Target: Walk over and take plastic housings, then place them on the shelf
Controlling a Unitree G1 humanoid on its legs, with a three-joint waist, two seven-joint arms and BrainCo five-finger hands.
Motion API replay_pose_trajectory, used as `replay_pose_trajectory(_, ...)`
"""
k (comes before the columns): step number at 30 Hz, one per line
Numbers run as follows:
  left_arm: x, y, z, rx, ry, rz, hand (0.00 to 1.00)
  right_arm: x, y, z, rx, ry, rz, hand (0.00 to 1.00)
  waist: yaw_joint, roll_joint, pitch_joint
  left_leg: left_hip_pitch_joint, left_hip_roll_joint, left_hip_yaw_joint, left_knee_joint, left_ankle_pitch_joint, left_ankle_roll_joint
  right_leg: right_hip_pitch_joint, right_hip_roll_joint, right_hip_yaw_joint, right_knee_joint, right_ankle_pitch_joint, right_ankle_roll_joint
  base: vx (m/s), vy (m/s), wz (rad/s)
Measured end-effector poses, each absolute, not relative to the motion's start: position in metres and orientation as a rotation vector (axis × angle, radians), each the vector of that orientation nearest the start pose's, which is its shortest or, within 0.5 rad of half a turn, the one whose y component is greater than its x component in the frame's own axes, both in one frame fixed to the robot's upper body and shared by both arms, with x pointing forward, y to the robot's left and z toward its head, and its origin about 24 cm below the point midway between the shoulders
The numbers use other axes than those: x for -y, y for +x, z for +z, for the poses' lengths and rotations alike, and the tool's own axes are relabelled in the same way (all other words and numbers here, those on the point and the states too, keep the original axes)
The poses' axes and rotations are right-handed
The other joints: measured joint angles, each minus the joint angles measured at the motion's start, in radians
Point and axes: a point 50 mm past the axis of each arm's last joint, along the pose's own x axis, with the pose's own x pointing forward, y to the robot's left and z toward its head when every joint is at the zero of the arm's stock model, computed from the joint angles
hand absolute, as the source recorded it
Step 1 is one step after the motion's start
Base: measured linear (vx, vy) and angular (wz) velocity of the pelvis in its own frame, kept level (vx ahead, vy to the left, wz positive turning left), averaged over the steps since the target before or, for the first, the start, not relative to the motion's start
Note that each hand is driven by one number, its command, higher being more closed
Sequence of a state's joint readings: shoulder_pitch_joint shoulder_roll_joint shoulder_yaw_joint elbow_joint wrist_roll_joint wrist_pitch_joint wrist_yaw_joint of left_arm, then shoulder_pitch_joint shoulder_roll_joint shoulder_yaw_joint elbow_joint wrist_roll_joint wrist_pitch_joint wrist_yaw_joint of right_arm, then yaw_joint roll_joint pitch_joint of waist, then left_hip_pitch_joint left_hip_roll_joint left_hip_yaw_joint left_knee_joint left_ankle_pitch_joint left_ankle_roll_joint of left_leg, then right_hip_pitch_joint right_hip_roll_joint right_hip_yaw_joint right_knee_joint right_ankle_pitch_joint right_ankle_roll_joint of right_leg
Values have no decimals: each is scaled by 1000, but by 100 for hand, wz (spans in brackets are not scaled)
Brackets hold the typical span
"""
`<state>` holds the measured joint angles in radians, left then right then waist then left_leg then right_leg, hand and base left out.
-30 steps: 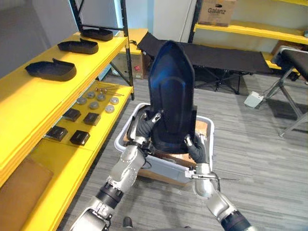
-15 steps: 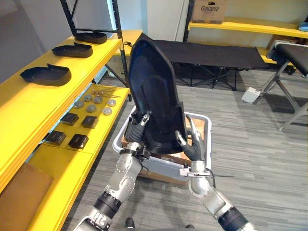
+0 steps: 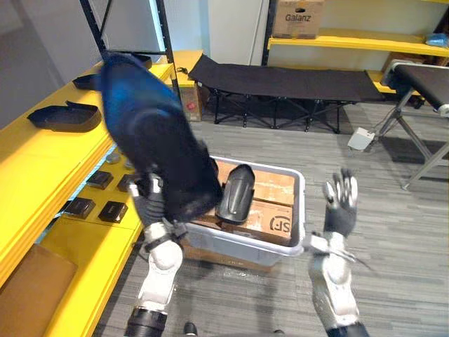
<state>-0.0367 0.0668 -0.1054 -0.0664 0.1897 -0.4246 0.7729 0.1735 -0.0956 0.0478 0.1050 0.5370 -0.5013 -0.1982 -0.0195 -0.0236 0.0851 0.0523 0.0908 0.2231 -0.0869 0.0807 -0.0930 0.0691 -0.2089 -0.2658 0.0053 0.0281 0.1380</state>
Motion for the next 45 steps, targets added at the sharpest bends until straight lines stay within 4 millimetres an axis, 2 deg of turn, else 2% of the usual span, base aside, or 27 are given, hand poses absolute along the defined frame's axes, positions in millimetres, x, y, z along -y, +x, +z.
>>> replay_pose_trajectory(6,-148,235,107,607,-42,564,100,210,189,-5,94,418,-458,0,-27,-1,0,-2,2,15,-1,0,0,-16,2,22,-1,0,2,-13,8,-10)
replay_pose_trajectory(10,-149,237,106,580,-96,522,100,213,178,-19,19,355,-493,0,-38,-1,-1,-2,3,18,-1,-1,-2,-17,3,22,-1,0,2,2,0,-1)
replay_pose_trajectory(17,-153,222,78,424,-102,385,100,211,174,-25,-50,260,-468,0,-35,-4,-3,-16,4,26,0,-6,-4,-29,3,24,-2,4,4,5,2,-1)
replay_pose_trajectory(19,-157,214,73,397,-85,369,100,209,178,-24,-49,237,-448,0,-22,-8,-2,-19,4,26,1,-6,-4,-32,4,24,-3,6,7,0,0,0)
replay_pose_trajectory(22,-173,203,79,423,-43,394,100,205,194,-14,0,265,-399,0,-8,-10,-3,-29,1,0,1,-8,-5,-26,2,2,-7,6,7,6,1,21)
replay_pose_trajectory(25,-184,199,94,493,-42,446,100,202,209,-3,49,263,-321,0,33,-12,-1,-57,-10,-73,1,1,0,2,-4,-70,-16,9,12,-2,2,63)
replay_pose_trajectory(28,-201,187,104,536,-17,527,100,183,228,5,74,243,-224,0,78,-21,5,-59,-21,-154,0,8,1,55,-5,-151,-15,3,15,13,-7,82)
replay_pose_trajectory(31,-216,176,106,538,10,576,100,172,241,16,118,225,-166,0,123,-33,15,-88,-40,-249,0,22,3,81,-10,-214,18,-43,17,4,-20,92)
replay_pose_trajectory(33,-226,168,100,500,-6,594,100,171,248,23,144,224,-165,0,128,-38,25,-106,-53,-330,0,28,6,93,-11,-209,61,-82,10,14,-6,126)
replay_pose_trajectory(35,-233,162,95,471,-25,600,100,175,249,25,150,218,-187,0,128,-39,40,-122,-60,-416,0,43,7,106,1,-164,108,-112,-15,18,-6,153)
replay_pose_trajectory(36,-236,159,93,457,-35,570,100,182,247,24,144,209,-225,0,130,-37,47,-140,-63,-492,0,57,5,113,16,-140,143,-134,-33,8,-23,136)
replay_pose_trajectory(38,-239,158,94,461,-37,538,100,188,246,24,142,211,-257,0,145,-47,58,-164,-73,-516,0,71,12,127,17,-156,167,-178,-32,-2,-81,119)
replay_pose_trajectory(39,-239,158,94,464,-40,531,100,189,245,24,141,210,-264,0,146,-44,63,-176,-72,-497,0,75,19,137,16,-183,164,-187,-22,-42,-122,135)
replay_pose_trajectory(40,-237,159,95,468,-39,498,100,194,243,25,140,204,-286,0,139,-43,68,-204,-62,-427,0,74,43,164,21,-261,150,-194,-12,-51,-73,182)
replay_pose_trajectory(41,-229,165,93,467,-48,420,100,205,233,25,144,184,-345,0,120,-34,77,-233,-50,-307,6,59,103,189,23,-350,140,-194,-12,-68,-66,200)
replay_pose_trajectory(42,-225,168,92,463,-55,383,100,211,228,25,144,172,-373,0,116,-27,82,-247,-46,-236,13,37,134,202,21,-390,137,-194,-11,-40,8,215)
replay_pose_trajectory(43,-215,174,90,456,-79,309,100,222,217,25,145,162,-430,0,102,-14,93,-287,-37,-92,63,-20,187,221,10,-457,136,-194,-11,-25,95,171)
replay_pose_trajectory(44,-210,176,88,451,-100,263,100,228,213,24,140,153,-465,0,101,-10,100,-318,-23,16,112,-34,174,226,-15,-475,141,-212,6,-7,114,138)
replay_pose_trajectory(45,-208,176,88,453,-105,253,100,229,212,24,142,144,-465,0,104,5,97,-330,-22,43,138,-30,159,227,-21,-469,149,-247,17,4,104,66)
